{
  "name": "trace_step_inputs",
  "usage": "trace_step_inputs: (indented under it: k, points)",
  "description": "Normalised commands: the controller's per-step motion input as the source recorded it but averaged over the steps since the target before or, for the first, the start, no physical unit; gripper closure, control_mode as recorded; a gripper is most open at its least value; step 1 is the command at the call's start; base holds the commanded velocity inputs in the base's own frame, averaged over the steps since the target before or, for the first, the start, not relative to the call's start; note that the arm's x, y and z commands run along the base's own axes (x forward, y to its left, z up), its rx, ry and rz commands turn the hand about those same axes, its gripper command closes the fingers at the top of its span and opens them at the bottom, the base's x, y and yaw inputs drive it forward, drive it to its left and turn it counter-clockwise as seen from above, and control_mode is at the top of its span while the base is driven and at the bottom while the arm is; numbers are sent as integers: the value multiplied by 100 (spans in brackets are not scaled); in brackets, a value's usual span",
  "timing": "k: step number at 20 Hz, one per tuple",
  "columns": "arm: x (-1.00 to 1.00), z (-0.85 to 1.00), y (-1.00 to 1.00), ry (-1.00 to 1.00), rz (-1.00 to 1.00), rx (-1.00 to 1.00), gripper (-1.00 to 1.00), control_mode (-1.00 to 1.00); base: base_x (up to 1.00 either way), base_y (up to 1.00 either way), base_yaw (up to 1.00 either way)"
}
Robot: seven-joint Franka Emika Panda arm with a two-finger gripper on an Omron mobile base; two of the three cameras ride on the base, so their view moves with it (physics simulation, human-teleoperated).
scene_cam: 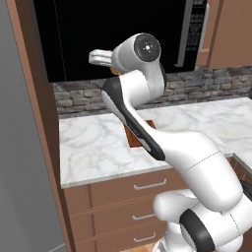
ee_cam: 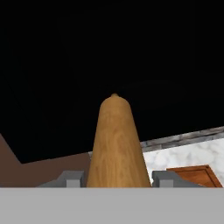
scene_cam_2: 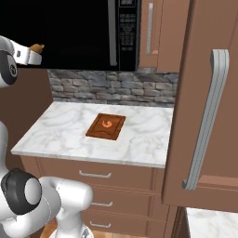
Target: Open the cabinet, retrieve the rolling pin, and place it next to the meat on the cutting board to prepare for tenderizing.
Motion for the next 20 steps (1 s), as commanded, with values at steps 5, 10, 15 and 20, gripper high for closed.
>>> trace_step_inputs:
  k: [5, 10, 15, 20]
  points:
    - [-13, -6, -1, -1, 0, 0, 100, -100, 0, 0, 0]
    - [-86, -27, -9, -9, 0, 0, 100, -100, 0, 0, 0]
    - [-75, -24, -19, -3, 0, 2, 100, -100, 0, 0, 0]
    - [-20, -25, -32, 2, -2, 6, 100, -100, 0, 0, 0]
